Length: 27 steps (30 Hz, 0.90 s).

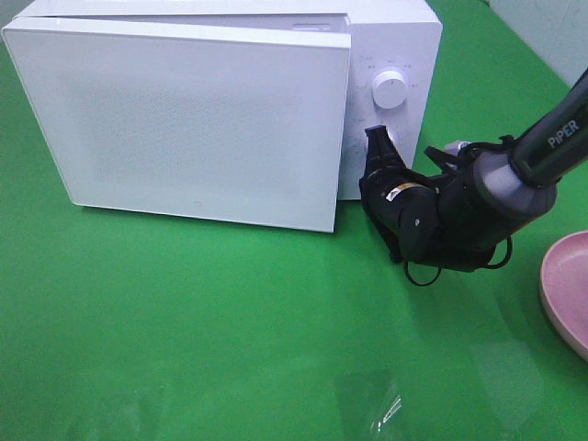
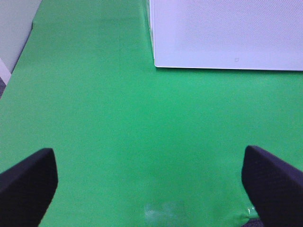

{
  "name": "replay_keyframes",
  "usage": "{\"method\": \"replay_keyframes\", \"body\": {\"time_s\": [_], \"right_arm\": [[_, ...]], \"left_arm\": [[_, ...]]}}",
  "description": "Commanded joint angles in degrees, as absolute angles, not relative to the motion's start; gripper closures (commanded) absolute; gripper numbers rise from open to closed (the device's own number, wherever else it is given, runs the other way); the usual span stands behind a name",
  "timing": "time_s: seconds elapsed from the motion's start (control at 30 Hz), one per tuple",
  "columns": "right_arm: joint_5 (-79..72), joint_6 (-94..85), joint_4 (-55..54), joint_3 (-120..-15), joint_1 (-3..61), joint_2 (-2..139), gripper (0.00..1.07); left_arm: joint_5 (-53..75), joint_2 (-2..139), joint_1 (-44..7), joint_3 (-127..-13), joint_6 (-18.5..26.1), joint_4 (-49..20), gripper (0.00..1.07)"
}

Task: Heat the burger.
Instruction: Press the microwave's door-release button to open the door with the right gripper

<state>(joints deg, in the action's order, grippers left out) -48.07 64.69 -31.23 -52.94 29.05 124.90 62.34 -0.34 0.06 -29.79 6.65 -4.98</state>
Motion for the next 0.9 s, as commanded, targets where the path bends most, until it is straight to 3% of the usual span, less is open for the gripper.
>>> {"method": "replay_keyframes", "body": {"time_s": [0.03, 0.5, 0.9], "right_arm": [[-64.2, 62.9, -27.6, -60.8, 25.3, 125.0, 1.07], [-59.7, 63.5, -25.3, -60.7, 25.4, 124.0, 1.07], [-54.9, 67.0, -20.8, -49.5, 26.4, 118.9, 1.07]], "left_arm": [[61.4, -1.3, 0.0, -29.6, 6.6, -4.9, 0.09], [61.4, -1.3, 0.0, -29.6, 6.6, -4.9, 0.09], [61.4, -1.3, 0.0, -29.6, 6.6, -4.9, 0.09]]}}
